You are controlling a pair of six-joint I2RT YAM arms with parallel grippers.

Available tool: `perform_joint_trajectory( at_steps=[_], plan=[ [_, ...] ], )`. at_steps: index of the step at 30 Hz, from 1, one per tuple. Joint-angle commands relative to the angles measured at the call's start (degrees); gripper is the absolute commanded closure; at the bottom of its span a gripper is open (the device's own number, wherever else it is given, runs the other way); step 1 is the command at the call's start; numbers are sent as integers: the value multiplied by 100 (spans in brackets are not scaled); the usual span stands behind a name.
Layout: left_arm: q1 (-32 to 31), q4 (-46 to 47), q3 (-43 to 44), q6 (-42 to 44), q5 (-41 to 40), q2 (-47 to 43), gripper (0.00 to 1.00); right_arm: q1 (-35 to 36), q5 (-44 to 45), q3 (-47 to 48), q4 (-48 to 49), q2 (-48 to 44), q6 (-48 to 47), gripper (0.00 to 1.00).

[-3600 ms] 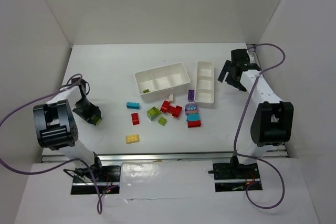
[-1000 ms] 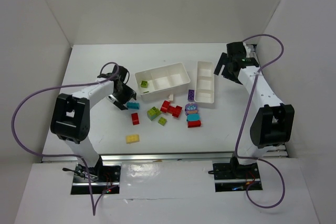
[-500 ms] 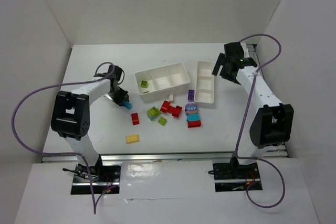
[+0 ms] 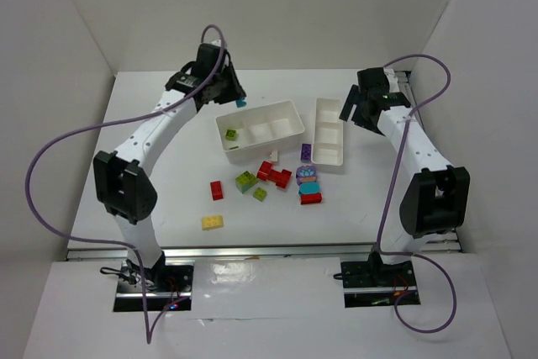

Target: Sort the legos into containers by color

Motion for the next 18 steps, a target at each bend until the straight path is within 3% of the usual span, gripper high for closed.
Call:
perform_joint_trajectory(
  at_steps=[1, 5, 10, 18],
  plan=[
    [-148, -410, 589, 668, 292, 768, 100, 69, 179, 53, -58, -179, 107, 0],
    [-403, -738, 1539, 668, 179, 1577, 100, 121, 321, 0, -111, -311, 107, 0],
    [-509, -667, 1672, 484, 258, 1877, 99, 121, 444, 52, -252, -311, 107, 0],
    [-570, -667, 1637, 431, 205, 1913, 37, 121, 558, 0, -304, -425, 107, 0]
  ],
)
